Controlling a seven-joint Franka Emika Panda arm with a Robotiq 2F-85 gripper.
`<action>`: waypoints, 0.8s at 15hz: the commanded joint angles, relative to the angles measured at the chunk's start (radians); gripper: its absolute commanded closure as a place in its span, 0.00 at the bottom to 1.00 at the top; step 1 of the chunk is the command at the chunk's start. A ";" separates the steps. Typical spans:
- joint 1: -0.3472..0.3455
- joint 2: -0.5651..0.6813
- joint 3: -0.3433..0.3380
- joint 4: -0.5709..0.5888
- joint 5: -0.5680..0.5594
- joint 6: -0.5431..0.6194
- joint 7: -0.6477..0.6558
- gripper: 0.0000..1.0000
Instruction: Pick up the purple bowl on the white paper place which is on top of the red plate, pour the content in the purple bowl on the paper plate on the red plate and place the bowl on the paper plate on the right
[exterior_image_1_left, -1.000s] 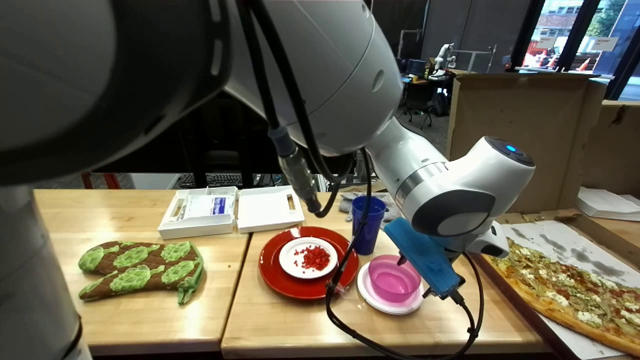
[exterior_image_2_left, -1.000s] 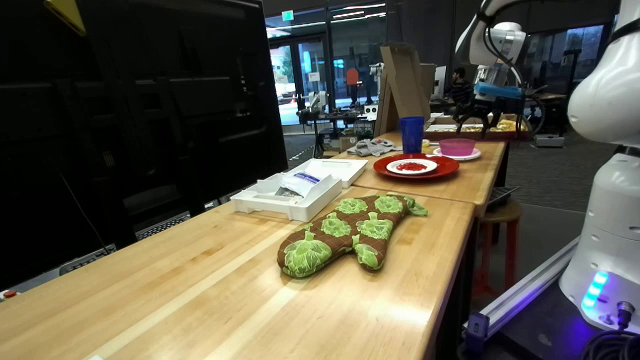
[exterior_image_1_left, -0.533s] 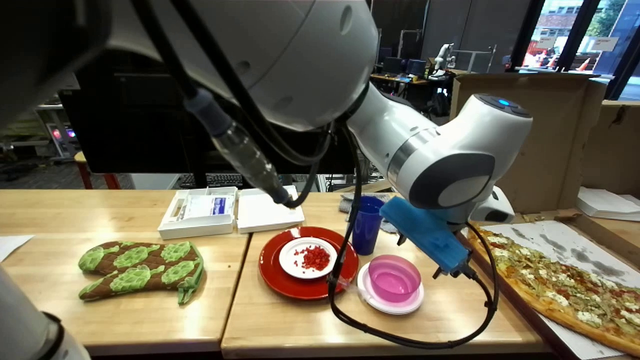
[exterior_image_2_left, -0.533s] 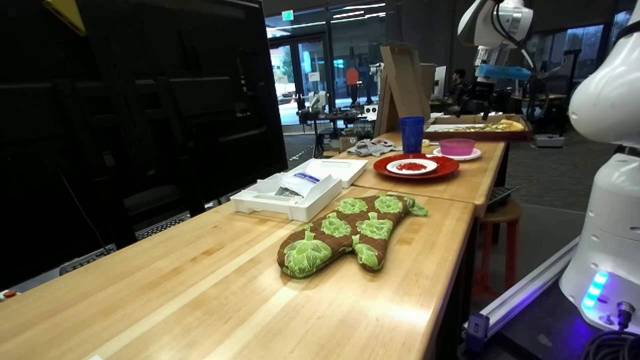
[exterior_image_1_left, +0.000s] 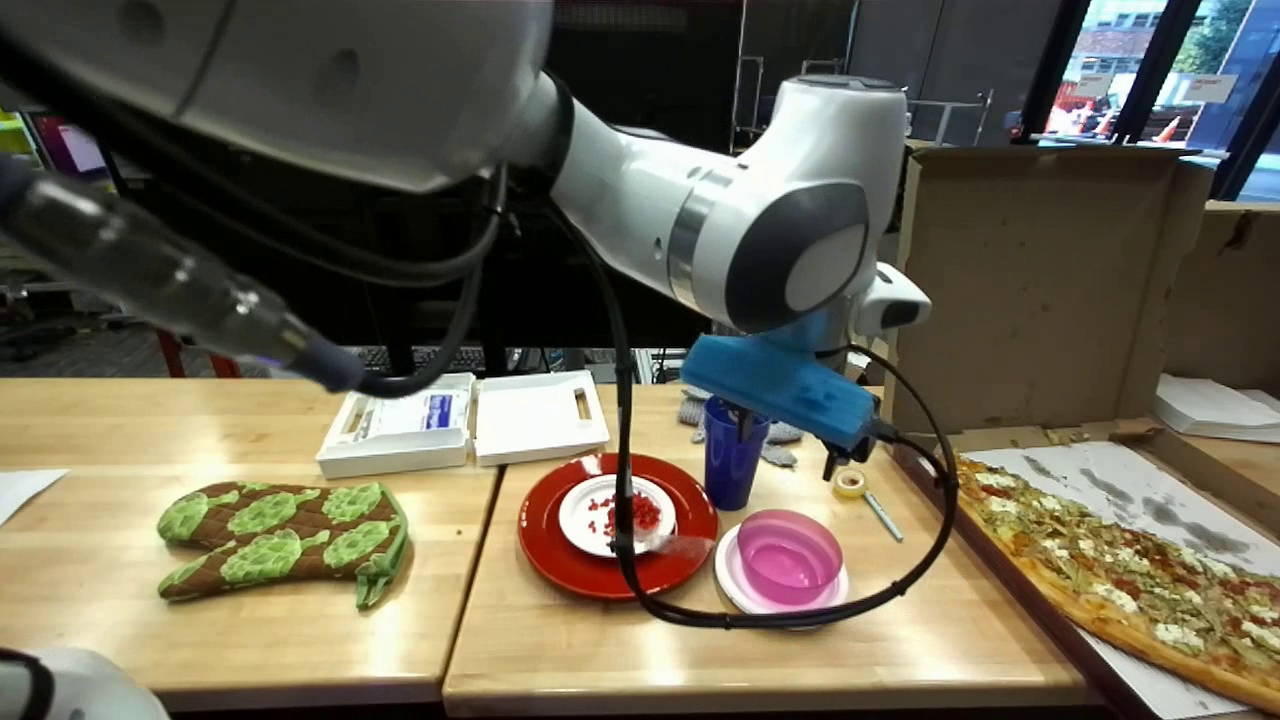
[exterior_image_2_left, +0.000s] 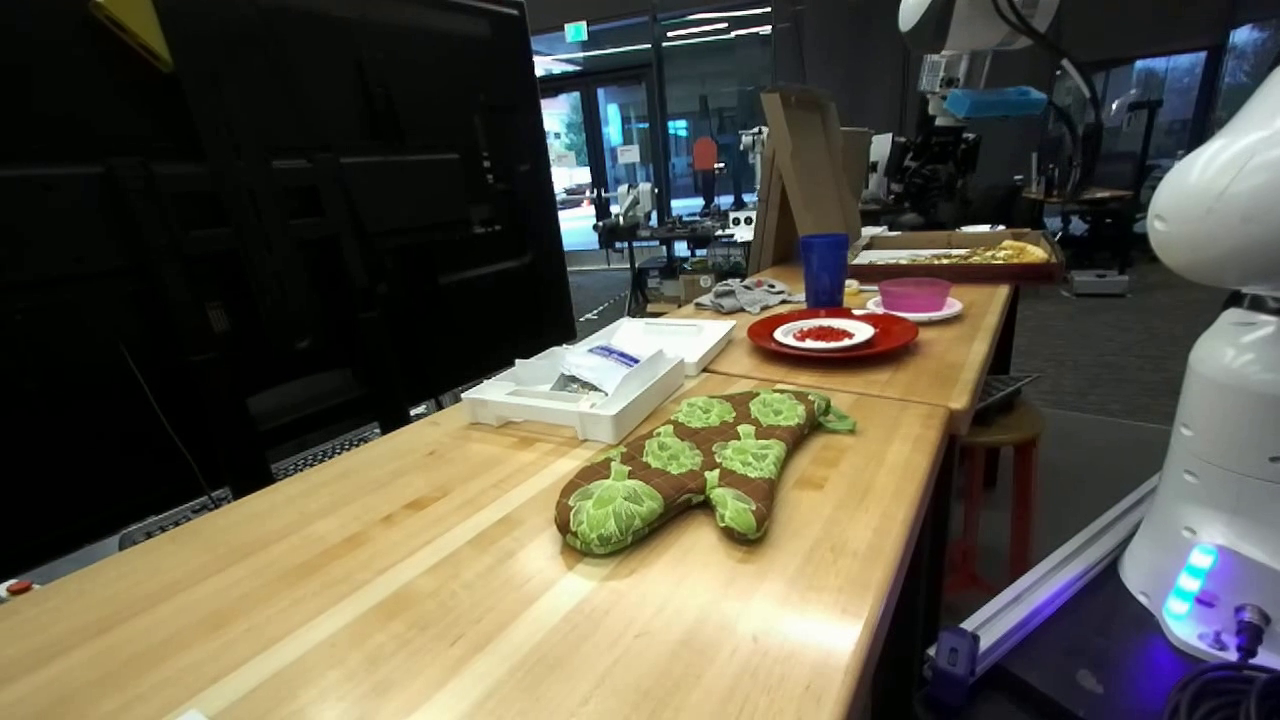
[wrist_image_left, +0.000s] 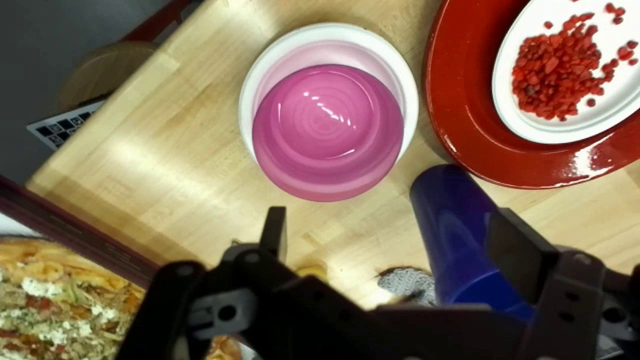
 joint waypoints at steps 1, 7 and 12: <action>0.028 -0.123 0.044 -0.090 -0.090 0.023 0.019 0.00; 0.088 -0.196 0.116 -0.182 -0.161 0.078 0.026 0.00; 0.127 -0.210 0.172 -0.242 -0.212 0.136 0.043 0.00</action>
